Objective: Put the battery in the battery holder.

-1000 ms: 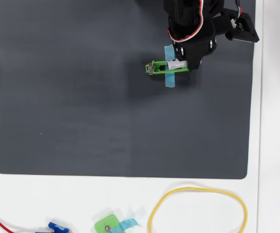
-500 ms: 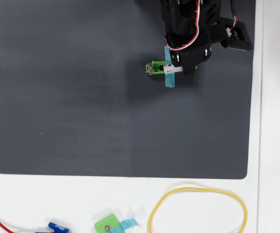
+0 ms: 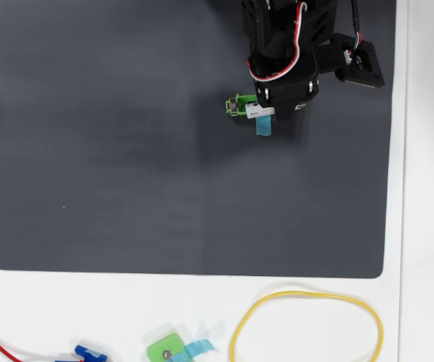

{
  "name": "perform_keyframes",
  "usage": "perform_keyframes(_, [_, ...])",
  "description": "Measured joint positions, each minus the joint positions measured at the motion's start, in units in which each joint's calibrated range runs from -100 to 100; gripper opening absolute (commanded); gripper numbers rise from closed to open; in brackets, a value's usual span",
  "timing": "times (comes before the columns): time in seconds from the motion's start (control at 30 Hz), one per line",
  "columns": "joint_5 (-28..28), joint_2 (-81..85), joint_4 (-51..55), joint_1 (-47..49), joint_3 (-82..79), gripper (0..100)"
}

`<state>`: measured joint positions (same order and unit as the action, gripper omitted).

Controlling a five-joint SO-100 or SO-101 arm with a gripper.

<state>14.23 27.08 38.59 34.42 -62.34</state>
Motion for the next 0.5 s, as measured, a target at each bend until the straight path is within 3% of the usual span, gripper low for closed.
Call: perform_keyframes(0.5, [0.0, 0.0, 0.0, 0.0, -0.7, 0])
